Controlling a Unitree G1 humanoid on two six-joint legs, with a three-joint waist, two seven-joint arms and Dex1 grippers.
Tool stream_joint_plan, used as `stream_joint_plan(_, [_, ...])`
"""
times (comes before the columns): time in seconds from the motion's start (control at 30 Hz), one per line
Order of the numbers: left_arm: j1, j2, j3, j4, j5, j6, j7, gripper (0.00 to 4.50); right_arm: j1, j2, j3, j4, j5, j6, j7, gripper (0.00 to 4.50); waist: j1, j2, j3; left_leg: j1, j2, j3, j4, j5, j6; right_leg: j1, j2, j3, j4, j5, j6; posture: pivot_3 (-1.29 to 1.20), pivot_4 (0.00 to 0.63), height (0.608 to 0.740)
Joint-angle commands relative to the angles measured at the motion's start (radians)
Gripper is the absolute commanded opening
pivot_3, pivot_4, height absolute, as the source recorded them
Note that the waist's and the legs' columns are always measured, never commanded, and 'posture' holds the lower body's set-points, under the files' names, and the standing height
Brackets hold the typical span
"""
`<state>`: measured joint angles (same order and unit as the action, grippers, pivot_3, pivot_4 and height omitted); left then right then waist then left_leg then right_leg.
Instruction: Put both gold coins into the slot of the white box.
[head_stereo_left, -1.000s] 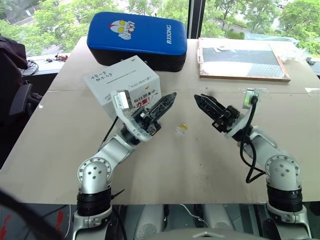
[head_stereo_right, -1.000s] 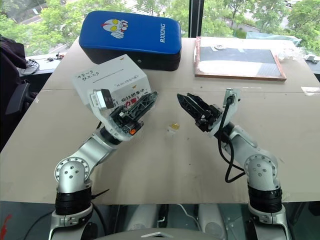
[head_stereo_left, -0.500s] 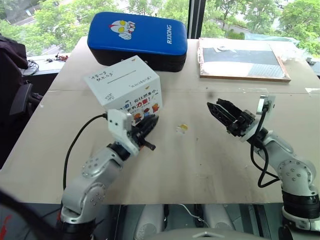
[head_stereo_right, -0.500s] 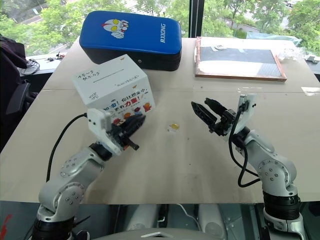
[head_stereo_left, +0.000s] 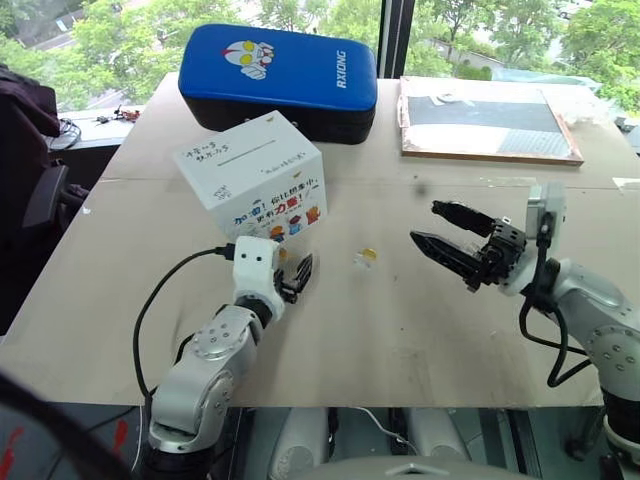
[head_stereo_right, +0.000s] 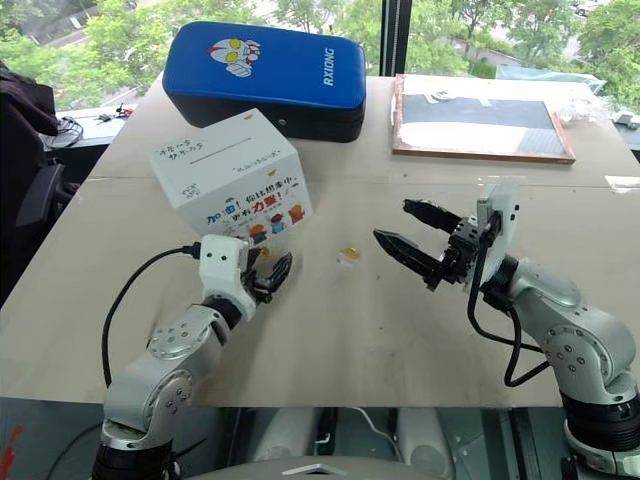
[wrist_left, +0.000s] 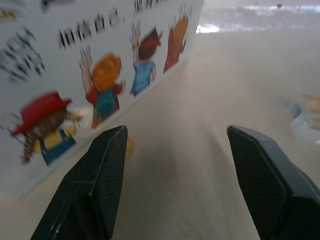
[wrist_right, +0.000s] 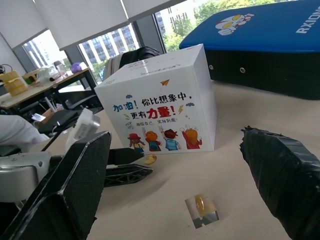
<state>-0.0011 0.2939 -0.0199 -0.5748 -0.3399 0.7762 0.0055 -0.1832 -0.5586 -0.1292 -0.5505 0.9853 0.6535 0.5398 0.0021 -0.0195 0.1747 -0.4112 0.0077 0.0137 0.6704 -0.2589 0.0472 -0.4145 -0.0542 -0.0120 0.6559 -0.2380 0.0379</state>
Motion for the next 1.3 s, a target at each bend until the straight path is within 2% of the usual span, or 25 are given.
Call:
stream_joint_plan(0.03, [-0.029,-0.012,-0.005,0.021,0.057,0.016,0.032,3.20,-0.002,-0.002,-0.008,-0.048,0.006,-0.006,0.005,4.50,0.002,0.000,0.000,0.000,0.000,0.000,0.000,0.000,0.000,0.000,0.000,0.000,0.001,0.000,0.000,0.00,0.150,0.740])
stream_joint_plan(0.37, [-0.083,-0.031,0.005,0.136,0.133,-0.009,0.016,3.20,0.025,-0.012,-0.008,-0.054,0.000,-0.002,0.015,4.50,0.011,0.000,0.000,0.001,0.000,0.000,0.001,0.000,0.000,0.000,0.000,0.000,0.002,0.000,0.000,0.00,0.150,0.740])
stream_joint_plan(0.63, [-0.127,-0.024,-0.017,0.194,0.159,0.035,-0.032,3.20,0.029,0.007,0.004,-0.062,-0.010,-0.007,0.000,4.50,0.014,0.000,-0.001,0.012,0.000,0.001,0.002,0.000,0.000,0.009,0.000,0.001,0.005,-0.001,-0.002,0.00,0.150,0.740])
stream_joint_plan(0.67, [-0.130,-0.028,-0.012,0.197,0.159,0.041,-0.035,2.68,0.030,0.009,0.005,-0.063,-0.012,-0.007,-0.001,4.50,0.014,0.000,-0.001,0.014,0.000,0.002,0.002,0.000,0.000,0.010,0.000,0.000,0.005,-0.002,-0.004,0.00,0.150,0.740])
stream_joint_plan(0.7, [-0.133,-0.036,-0.001,0.202,0.156,0.046,-0.034,2.46,0.031,0.012,0.004,-0.064,-0.013,-0.007,-0.002,4.50,0.013,0.000,-0.001,0.014,0.000,0.002,0.002,0.000,0.000,0.010,0.000,0.001,0.005,-0.002,-0.004,0.00,0.150,0.740])
stream_joint_plan(0.8, [-0.148,-0.051,0.019,0.205,0.147,0.065,-0.042,0.97,0.036,0.015,0.002,-0.066,-0.016,-0.009,-0.004,4.50,0.012,0.000,-0.001,0.014,0.000,0.003,0.002,0.000,0.000,0.010,0.000,0.001,0.005,-0.002,-0.004,0.00,0.150,0.740])
stream_joint_plan(0.83, [-0.150,-0.051,0.019,0.205,0.145,0.069,-0.050,0.63,0.037,0.016,0.001,-0.066,-0.017,-0.009,-0.005,4.50,0.013,0.001,-0.001,0.014,0.000,0.003,0.002,0.000,0.000,0.010,-0.001,0.002,0.005,-0.002,-0.003,0.00,0.150,0.740])
stream_joint_plan(1.03, [-0.142,-0.067,0.008,0.172,0.108,0.044,-0.121,0.63,0.038,0.022,-0.002,-0.062,-0.024,-0.012,-0.007,4.50,0.014,0.001,-0.001,0.013,0.000,0.002,0.002,0.000,0.000,0.010,-0.002,0.002,0.004,0.000,0.000,0.00,0.150,0.740])
stream_joint_plan(1.3, [-0.190,-0.117,0.020,0.128,0.056,-0.143,-0.230,0.63,0.027,0.035,0.001,-0.049,-0.036,-0.014,-0.010,4.50,0.013,0.000,0.000,0.007,0.000,0.003,0.002,0.000,0.000,0.006,-0.007,0.002,0.001,0.000,0.000,0.00,0.150,0.740])
